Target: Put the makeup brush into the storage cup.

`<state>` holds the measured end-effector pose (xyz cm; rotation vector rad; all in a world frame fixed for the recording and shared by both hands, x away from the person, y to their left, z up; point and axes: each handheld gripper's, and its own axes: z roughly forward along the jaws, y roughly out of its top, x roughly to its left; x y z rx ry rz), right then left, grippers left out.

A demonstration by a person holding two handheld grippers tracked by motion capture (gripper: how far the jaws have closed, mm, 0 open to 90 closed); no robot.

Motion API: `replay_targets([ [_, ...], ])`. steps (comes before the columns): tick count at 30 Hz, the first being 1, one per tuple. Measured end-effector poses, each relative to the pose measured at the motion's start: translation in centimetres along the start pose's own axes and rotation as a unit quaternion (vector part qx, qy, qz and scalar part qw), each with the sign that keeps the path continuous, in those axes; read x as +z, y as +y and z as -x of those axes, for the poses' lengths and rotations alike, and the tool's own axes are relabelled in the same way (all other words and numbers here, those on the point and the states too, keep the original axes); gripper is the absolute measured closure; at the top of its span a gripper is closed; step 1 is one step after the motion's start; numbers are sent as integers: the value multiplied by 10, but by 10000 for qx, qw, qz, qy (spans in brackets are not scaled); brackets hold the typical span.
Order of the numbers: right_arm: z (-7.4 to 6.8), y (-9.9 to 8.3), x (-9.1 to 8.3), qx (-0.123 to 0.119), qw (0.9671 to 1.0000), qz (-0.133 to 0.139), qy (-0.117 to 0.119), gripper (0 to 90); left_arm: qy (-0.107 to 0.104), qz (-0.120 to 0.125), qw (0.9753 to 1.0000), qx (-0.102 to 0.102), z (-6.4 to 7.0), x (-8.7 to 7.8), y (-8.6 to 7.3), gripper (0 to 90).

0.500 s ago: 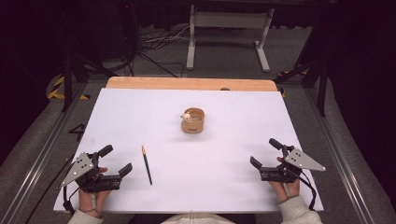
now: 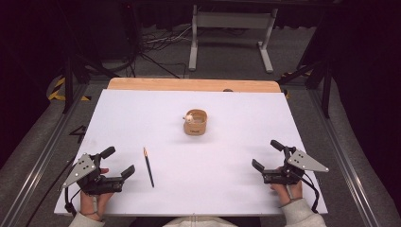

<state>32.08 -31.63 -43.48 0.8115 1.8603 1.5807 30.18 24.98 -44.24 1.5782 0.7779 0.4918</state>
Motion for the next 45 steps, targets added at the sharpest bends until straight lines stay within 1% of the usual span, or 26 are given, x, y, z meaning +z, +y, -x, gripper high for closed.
replay_targets([
  [4, -1, 1, -1, -60, 10000, 16, -27, 0, 0, 19, 10000, 21, 0, 1, 2, 1],
  [7, 0, 1, -2, -72, 10000, 27, -44, 0, 1, 39, 10000, -29, 0, 2, 4, 1],
  [9, 0, 1, -1, -71, 10000, 24, -32, 0, -64, 108, 9999, -95, 0, 3, 6, 1],
  [11, 0, 1, -1, -102, 9999, 29, -48, 0, -70, 104, 9998, -164, 0, 6, 8, 1],
  [13, -1, 2, -2, -175, 9998, 55, -97, 0, -121, 98, 9995, -264, -1, 11, 10, 1],
  [17, -1, 2, -1, -180, 9998, 51, -85, 0, -143, 73, 9995, -284, 0, 15, 14, 1],
  [25, -1, 2, -1, -176, 9998, 85, -77, 0, -118, 36, 9999, -118, 2, 25, 25, 1],
  [26, -1, 2, -1, -156, 9998, 142, -22, 0, -124, 35, 9999, -102, 2, 26, 25, 1],
  [28, -1, 2, -2, -178, 9997, 157, -31, 0, -160, 52, 9998, -75, 2, 29, 27, 1],
  [31, -1, 3, -2, -190, 9997, 148, 3, 0, -199, 36, 9998, -43, 2, 33, 31, 1],
  [36, -1, 3, -2, -183, 9997, 150, 13, 0, -195, 28, 9998, -73, 2, 38, 35, 0],
  [39, -1, 3, -2, -201, 9997, 152, 24, 0, -183, -43, 9998, -36, 2, 42, 37, 1],
  [41, -1, 3, -2, -223, 9996, 150, 17, 0, -177, -231, 9996, -42, 2, 44, 39, 1],
  [45, -1, 3, -1, -221, 9996, 152, 57, 0, -163, -428, 9989, 10, 5, 48, 42, 1],
])
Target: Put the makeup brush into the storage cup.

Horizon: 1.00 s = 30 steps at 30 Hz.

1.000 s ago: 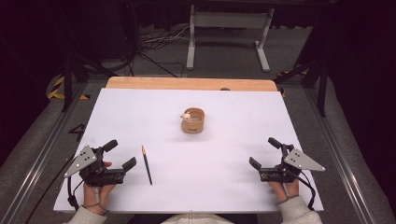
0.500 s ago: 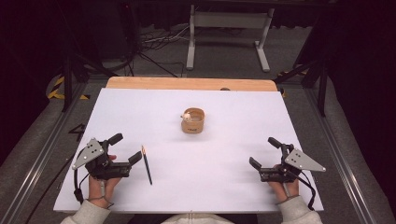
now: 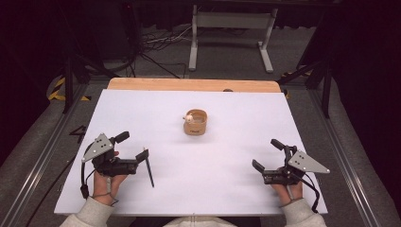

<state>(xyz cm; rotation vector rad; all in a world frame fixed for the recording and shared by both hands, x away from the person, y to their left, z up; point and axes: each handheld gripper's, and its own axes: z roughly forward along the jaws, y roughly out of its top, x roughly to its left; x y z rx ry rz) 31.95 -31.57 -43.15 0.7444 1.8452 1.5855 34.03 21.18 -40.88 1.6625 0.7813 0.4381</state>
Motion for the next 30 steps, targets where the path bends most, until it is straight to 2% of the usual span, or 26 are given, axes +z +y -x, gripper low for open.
replay_targets([
  [4, 0, 1, 1, 45, 9999, -108, 66, 2, 158, -378, 9991, 73, 3, 5, 4, 1],
  [6, 1, 1, 2, 111, 9995, -222, 210, 17, 175, -606, 9980, 73, 3, 8, 7, 1],
  [8, 2, 2, 3, 141, 9990, -315, 279, 19, 174, -851, 9962, 41, 3, 11, 9, 1],
  [10, 0, 2, 2, 89, 9992, -309, 245, 24, 253, -1091, 9937, -16, 4, 14, 12, 4],
  [12, -1, 3, 2, 42, 9993, -300, 240, 26, 285, -1237, 9919, -59, 3, 16, 14, 4],
  [13, -1, 4, 2, 32, 9992, -307, 245, 26, 285, -1237, 9919, -59, 3, 16, 14, 4],
  [14, -1, 4, 2, 32, 9992, -307, 245, 26, 382, -1341, 9902, -44, 3, 16, 16, 4],
  [15, -1, 4, 2, 20, 9992, -322, 256, 26, 395, -1374, 9897, -60, 3, 17, 17, 3],
  [18, -1, 5, 2, 8, 9989, -394, 235, 26, 406, -1646, 9855, -75, 1, 22, 19, 4],
  [23, -2, 9, 1, -74, 9985, -485, 255, 38, 376, -2008, 9785, -273, -1, 28, 20, 15],
  [24, -2, 9, 1, -88, 9985, -484, 252, 38, 398, -2125, 9758, -334, -1, 30, 20, 17],
  [25, -2, 9, 1, -88, 9985, -484, 252, 38, 398, -2125, 9758, -334, -1, 30, 20, 20],
  [26, -2, 10, 1, -84, 9984, -487, 279, 38, 447, -2225, 9731, -400, -2, 32, 20, 20],
  [28, -3, 10, 1, -83, 9984, -476, 310, 39, 352, -2350, 9694, -611, -5, 35, 20, 20],
  [30, -3, 10, 1, -81, 9984, -444, 334, 40, 386, -2466, 9659, -681, -6, 38, 19, 18],
])
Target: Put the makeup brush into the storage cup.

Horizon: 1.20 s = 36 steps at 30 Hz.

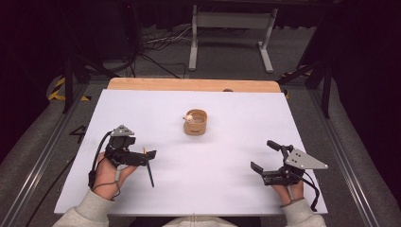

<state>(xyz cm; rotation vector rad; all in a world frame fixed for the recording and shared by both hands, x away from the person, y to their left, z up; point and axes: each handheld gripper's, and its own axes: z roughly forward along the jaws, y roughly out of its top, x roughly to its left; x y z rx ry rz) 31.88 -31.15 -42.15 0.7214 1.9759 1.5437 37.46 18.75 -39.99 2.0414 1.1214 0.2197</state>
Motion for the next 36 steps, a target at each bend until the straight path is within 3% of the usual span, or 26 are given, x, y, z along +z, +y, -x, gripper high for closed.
replay_targets([
  [4, 0, 0, -1, -13, 10000, 8, -18, 40, 41, -215, 9998, -24, 0, 5, 3, 17],
  [5, 0, 0, -1, -18, 10000, 12, -16, 40, 59, -269, 9996, -115, 2, 6, 3, 17],
  [10, 1, 0, -1, 4, 10000, 27, -22, 40, 165, -558, 9983, -81, 3, 13, 6, 17],
  [19, 1, 0, -1, 16, 10000, 21, -23, 40, 476, -1077, 9930, -63, 3, 23, 12, 22],
  [27, 1, 0, -1, 25, 10000, -5, -15, 40, 561, -1442, 9879, -65, -1, 30, 14, 34],
  [36, 1, 0, -1, 38, 10000, -18, -11, 40, 530, -1699, 9840, -33, -2, 39, 12, 75],
])
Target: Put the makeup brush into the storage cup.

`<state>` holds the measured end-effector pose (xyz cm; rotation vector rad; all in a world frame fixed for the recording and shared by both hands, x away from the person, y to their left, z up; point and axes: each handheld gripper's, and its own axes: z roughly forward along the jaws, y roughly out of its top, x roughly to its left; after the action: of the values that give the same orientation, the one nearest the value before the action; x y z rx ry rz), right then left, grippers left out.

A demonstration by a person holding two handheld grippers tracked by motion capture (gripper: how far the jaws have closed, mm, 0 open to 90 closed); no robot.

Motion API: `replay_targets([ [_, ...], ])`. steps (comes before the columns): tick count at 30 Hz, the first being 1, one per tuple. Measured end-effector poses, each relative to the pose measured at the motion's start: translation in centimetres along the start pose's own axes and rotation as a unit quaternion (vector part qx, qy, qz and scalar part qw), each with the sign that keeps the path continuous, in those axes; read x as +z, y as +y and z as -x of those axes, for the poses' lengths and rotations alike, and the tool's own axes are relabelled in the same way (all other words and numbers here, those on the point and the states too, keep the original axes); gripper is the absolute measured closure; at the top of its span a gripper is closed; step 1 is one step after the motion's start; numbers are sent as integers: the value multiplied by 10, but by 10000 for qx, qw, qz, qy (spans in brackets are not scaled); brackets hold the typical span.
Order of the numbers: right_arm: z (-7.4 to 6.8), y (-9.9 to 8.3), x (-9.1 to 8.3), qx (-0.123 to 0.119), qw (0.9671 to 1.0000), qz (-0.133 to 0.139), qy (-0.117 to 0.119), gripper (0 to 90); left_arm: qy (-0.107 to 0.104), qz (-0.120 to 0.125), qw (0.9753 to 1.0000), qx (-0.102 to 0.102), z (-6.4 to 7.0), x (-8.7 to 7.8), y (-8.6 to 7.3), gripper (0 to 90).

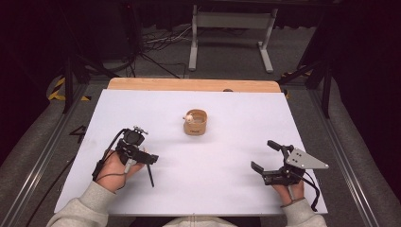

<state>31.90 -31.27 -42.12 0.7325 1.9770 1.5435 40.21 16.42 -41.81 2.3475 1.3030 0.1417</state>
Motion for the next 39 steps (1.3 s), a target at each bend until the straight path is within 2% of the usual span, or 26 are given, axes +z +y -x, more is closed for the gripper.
replay_targets([
  [8, 0, 0, 0, 15, 10000, 3, 2, 40, 38, -157, 9999, -57, -2, 5, 1, 92],
  [15, 0, 0, 0, 30, 10000, -11, -13, 40, 99, -334, 9994, -16, -3, 11, 2, 130],
  [32, 0, -1, 1, 10, 9999, -78, -75, 40, 155, -525, 9985, 33, -3, 20, 1, 234],
  [39, 0, -1, 2, -6, 9999, -105, -74, 40, 166, -529, 9985, 50, -3, 20, 1, 251],
])
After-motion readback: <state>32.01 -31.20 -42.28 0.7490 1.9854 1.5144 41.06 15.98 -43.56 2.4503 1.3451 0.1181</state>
